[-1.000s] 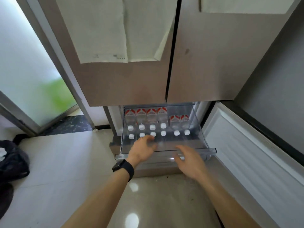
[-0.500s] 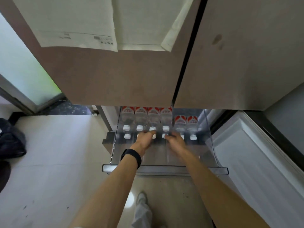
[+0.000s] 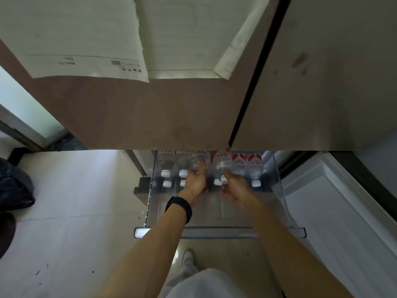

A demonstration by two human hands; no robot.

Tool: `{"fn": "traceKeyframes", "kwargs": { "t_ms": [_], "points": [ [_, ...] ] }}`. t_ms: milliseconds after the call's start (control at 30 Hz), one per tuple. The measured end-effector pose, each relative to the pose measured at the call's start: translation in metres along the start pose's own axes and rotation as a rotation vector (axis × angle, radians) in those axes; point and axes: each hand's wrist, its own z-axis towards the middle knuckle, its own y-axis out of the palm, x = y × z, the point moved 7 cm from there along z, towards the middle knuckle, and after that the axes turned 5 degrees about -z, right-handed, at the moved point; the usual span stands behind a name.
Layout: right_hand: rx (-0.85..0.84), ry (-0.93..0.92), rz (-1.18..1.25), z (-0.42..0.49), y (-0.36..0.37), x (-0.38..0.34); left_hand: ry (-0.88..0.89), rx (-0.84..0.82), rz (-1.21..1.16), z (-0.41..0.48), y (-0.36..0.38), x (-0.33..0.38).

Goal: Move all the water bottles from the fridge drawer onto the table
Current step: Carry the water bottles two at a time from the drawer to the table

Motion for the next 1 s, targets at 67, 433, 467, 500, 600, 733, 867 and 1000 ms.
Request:
{"fn": "traceKeyframes", "kwargs": {
  "t_ms": [67, 433, 467, 500, 600, 733, 867, 1000],
  "points": [
    [0.015, -0.044, -0.061, -0.017, -0.012, 0.005, 0.060, 0.050, 0.110, -0.014, -0.005, -0.002],
    [0.334, -0.366, -0.921, -0.100, -0.095, 0.008, 0.578, 0.332, 1.046, -0.112, -0.038, 0.042],
    [0.351, -0.403, -0.967, -0.108, -0.097, 0.001, 0.614, 0.309, 1.094, -0.113, -0.035, 0.048],
    [0.354, -0.444, -1.012, -0.114, -0.098, -0.007, 0.639, 0.276, 1.171, -0.114, -0.029, 0.052],
    [0.316, -0.528, -1.210, -0.128, -0.091, -0.021, 0.722, 0.171, 1.425, -0.114, -0.007, 0.052],
    [0.228, -0.552, -1.324, -0.129, -0.078, -0.025, 0.815, 0.042, 1.537, -0.114, 0.006, 0.053],
    [0.174, -0.646, -1.400, -0.124, -0.065, -0.030, 0.817, -0.068, 1.546, -0.108, 0.008, 0.057],
    [0.187, -0.735, -1.370, -0.125, -0.053, -0.028, 0.804, -0.110, 1.467, -0.100, 0.006, 0.058]
  ]
}}
